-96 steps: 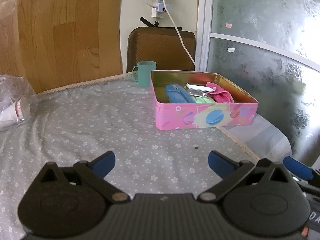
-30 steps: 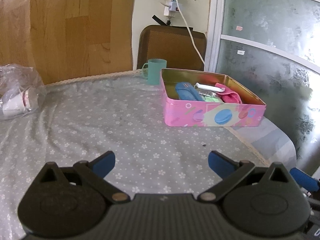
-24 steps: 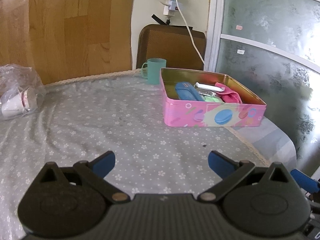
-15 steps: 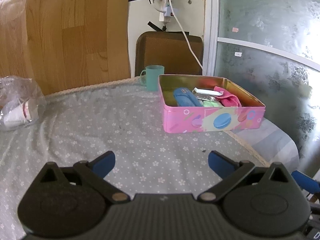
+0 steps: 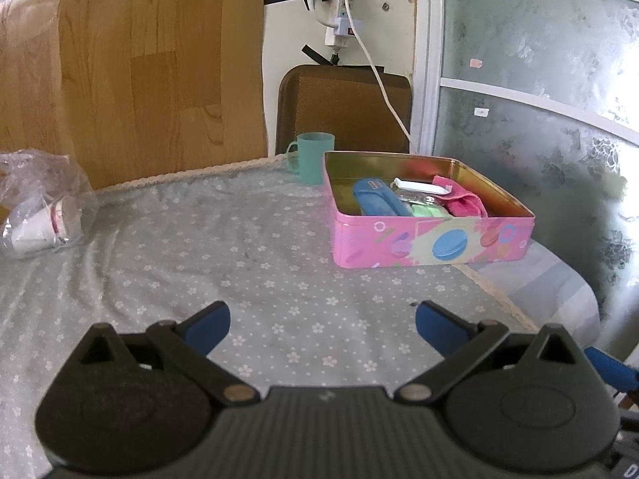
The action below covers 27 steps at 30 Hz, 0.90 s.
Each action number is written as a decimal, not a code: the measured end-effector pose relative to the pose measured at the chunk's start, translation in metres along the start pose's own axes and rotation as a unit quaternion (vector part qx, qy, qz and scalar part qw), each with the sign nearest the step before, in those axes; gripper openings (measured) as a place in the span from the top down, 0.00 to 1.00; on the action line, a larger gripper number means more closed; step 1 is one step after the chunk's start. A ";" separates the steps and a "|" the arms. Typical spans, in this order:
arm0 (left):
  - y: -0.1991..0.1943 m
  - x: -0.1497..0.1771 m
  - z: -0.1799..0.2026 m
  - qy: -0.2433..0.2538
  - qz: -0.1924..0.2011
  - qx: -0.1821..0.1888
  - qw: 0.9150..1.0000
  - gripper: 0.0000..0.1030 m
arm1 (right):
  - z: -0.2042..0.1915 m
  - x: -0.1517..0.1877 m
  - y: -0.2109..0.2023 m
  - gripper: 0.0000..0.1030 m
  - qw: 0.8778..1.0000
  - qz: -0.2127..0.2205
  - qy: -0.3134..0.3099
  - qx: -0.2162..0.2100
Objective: Organize soft objects
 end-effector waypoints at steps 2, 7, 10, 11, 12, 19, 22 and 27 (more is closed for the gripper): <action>0.000 0.000 0.000 -0.003 0.000 0.008 1.000 0.00 | 0.000 0.001 0.001 0.12 1.000 -0.001 0.000 0.000; -0.001 -0.001 0.001 0.002 0.002 0.004 1.000 0.00 | -0.004 0.001 0.003 0.12 1.000 -0.003 -0.007 -0.001; -0.002 -0.001 -0.001 0.002 0.003 0.004 1.000 0.00 | -0.006 0.002 0.004 0.12 1.000 -0.004 -0.012 -0.001; -0.002 -0.001 -0.001 0.003 0.003 0.004 1.000 0.00 | -0.007 0.002 0.005 0.12 1.000 -0.004 -0.014 -0.002; -0.002 -0.001 0.000 0.003 0.004 0.004 1.000 0.00 | -0.007 0.002 0.005 0.12 1.000 -0.004 -0.014 -0.002; 0.001 0.001 -0.004 0.001 0.002 0.007 1.000 0.00 | -0.007 0.004 0.009 0.12 1.000 -0.008 -0.015 0.000; 0.003 0.003 -0.006 0.001 -0.001 0.010 1.000 0.00 | -0.008 0.003 0.010 0.12 1.000 -0.005 -0.018 -0.002; 0.005 0.005 -0.008 -0.002 -0.003 0.016 1.000 0.00 | -0.009 0.005 0.011 0.12 1.000 -0.005 -0.025 -0.003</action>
Point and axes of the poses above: each gripper's, at about its wrist camera, not at the fingertips, and y roughly the way its jaws point, z to its right, x to its underside, the point moved 6 cm from there along y, roughly the way its jaws point, and after that the axes turned 7 degrees about y, right-handed, at the moved point
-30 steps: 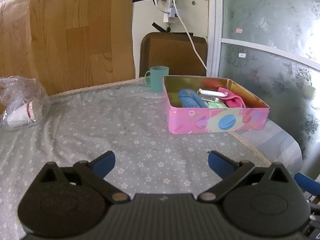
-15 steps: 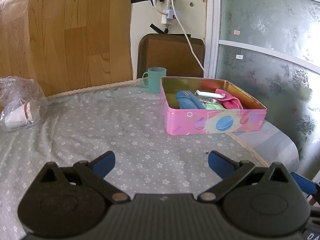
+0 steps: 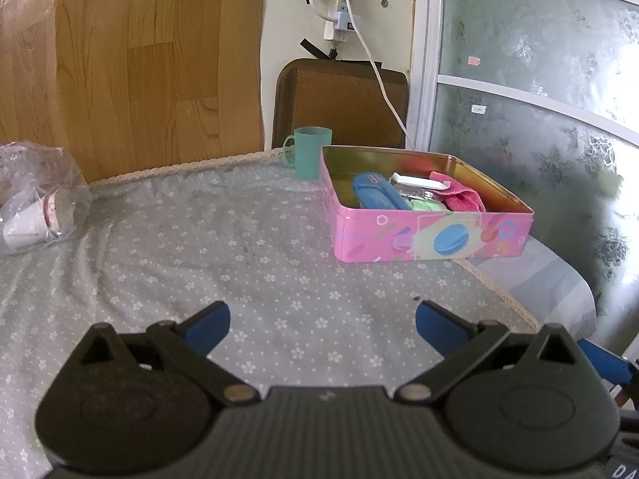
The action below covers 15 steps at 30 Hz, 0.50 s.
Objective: Organize soft objects
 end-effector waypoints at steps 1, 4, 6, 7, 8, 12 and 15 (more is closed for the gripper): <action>0.000 0.000 0.000 0.000 0.000 0.000 1.000 0.00 | 0.001 0.000 0.000 0.12 1.000 -0.001 0.000 0.000; -0.001 0.001 0.001 0.004 0.002 0.000 1.000 0.00 | 0.001 0.000 0.001 0.12 1.000 0.000 0.001 -0.001; -0.001 0.002 0.001 0.006 0.002 -0.002 1.000 0.00 | 0.000 0.001 0.001 0.12 1.000 0.000 -0.001 -0.002; -0.001 0.002 0.001 0.006 0.002 -0.002 1.000 0.00 | 0.000 0.001 0.001 0.12 1.000 0.000 -0.002 -0.002; -0.001 0.002 0.001 0.006 0.002 -0.001 1.000 0.00 | 0.000 0.001 0.001 0.12 1.000 0.000 -0.003 -0.003; -0.001 0.002 0.001 0.006 0.002 -0.002 1.000 0.00 | -0.002 0.002 0.001 0.12 1.000 0.003 -0.007 -0.004; -0.001 0.002 0.001 0.007 0.003 -0.001 1.000 0.00 | -0.003 0.002 0.000 0.12 1.000 0.005 -0.008 -0.005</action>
Point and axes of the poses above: each gripper's, at about its wrist camera, not at the fingertips, and y roughly the way its jaws point, z to its right, x to its underside, the point moved 6 cm from there along y, roughly the way its jaws point, and after that the axes turned 7 degrees about y, right-handed, at the moved point
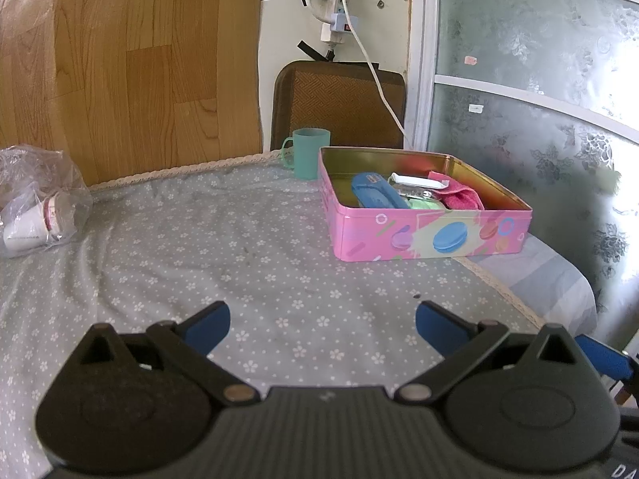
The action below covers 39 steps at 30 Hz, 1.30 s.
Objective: Organize soft objects
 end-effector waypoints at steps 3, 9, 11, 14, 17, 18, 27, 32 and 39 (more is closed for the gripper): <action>-0.001 0.001 0.001 0.003 0.003 0.000 1.000 0.00 | 0.000 0.000 0.000 0.12 1.000 0.001 0.000 0.000; -0.002 0.000 0.006 0.015 0.003 -0.001 1.000 0.00 | 0.000 -0.001 -0.004 0.12 1.000 0.005 0.001 0.001; -0.001 0.000 0.009 0.018 -0.004 -0.003 1.000 0.00 | 0.002 -0.001 -0.006 0.12 1.000 0.008 0.002 0.003; -0.001 0.002 0.010 0.026 -0.013 -0.011 1.000 0.00 | 0.005 -0.002 -0.007 0.12 1.000 0.009 0.007 0.006; 0.000 0.005 0.008 0.026 -0.019 -0.017 0.999 0.00 | 0.005 -0.002 -0.007 0.12 1.000 0.008 0.009 0.006; 0.001 0.005 0.006 0.025 -0.022 -0.018 0.999 0.00 | 0.005 -0.002 -0.007 0.12 1.000 0.007 0.008 0.005; 0.003 0.009 0.003 0.025 -0.032 -0.019 0.999 0.00 | 0.005 -0.003 -0.008 0.12 1.000 0.010 0.007 0.006; 0.003 0.009 0.004 0.026 -0.035 -0.018 0.999 0.00 | 0.002 -0.002 -0.009 0.12 1.000 0.011 0.003 0.005; 0.003 0.009 0.004 0.028 -0.035 -0.015 0.999 0.00 | 0.001 -0.003 -0.008 0.12 1.000 0.010 0.004 0.003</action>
Point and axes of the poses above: each gripper's, at about its wrist camera, not at the fingertips, and y roughly the way its jaws point, z to its right, x to its underside, the point moved 6 cm from there along y, roughly the way its jaws point, and after that the axes turned 7 degrees about y, right-handed, at the moved point
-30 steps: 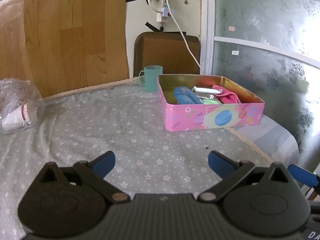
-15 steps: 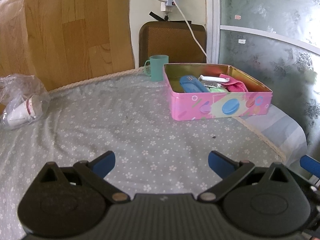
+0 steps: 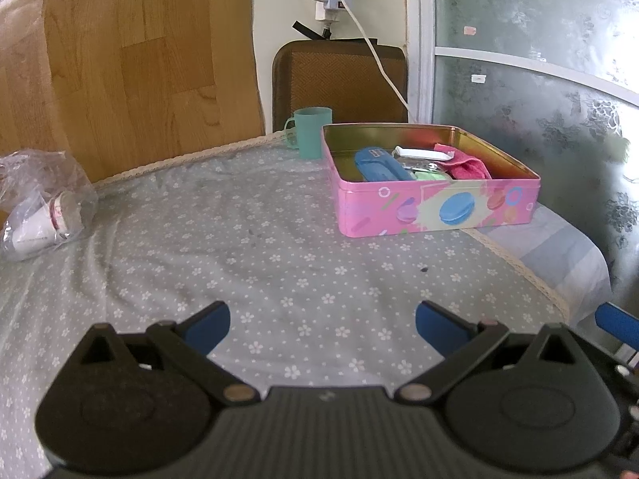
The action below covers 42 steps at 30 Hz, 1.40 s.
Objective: Organize soft objects
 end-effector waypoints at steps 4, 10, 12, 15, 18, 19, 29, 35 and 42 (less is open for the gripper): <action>0.000 -0.001 0.001 0.001 0.001 0.004 1.000 0.00 | -0.003 -0.001 0.000 0.12 1.000 0.001 -0.004 -0.001; -0.002 -0.003 0.002 0.006 0.005 0.005 1.000 0.00 | -0.004 -0.002 0.000 0.12 1.000 0.005 -0.004 -0.001; -0.003 -0.003 0.003 0.008 0.005 0.008 1.000 0.00 | -0.002 -0.001 0.001 0.12 1.000 0.002 -0.004 0.002; -0.004 -0.002 0.006 0.014 0.007 0.013 1.000 0.00 | -0.001 -0.002 0.003 0.12 1.000 -0.001 0.001 0.003; -0.007 -0.004 0.009 0.017 0.012 0.020 1.000 0.00 | -0.003 -0.002 0.000 0.12 1.000 0.001 -0.007 0.004; -0.008 -0.005 0.010 0.017 0.014 0.023 0.999 0.00 | -0.003 -0.002 -0.001 0.12 1.000 0.002 -0.009 0.004; -0.022 -0.010 0.011 0.027 0.046 0.028 0.998 0.00 | -0.001 -0.002 -0.005 0.12 1.000 0.004 -0.008 0.004; -0.023 -0.012 0.012 0.025 0.046 0.030 0.998 0.00 | 0.000 -0.002 -0.006 0.12 1.000 0.003 -0.007 0.003; -0.022 -0.010 0.015 0.027 0.038 0.030 0.998 0.00 | 0.003 -0.002 -0.006 0.12 1.000 0.005 0.001 0.005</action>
Point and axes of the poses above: each gripper's, at about its wrist camera, not at the fingertips, and y roughly the way its jaws point, z to its right, x to its underside, the point moved 6 cm from there along y, roughly the way its jaws point, and after that the axes turned 7 degrees about y, right-handed, at the moved point
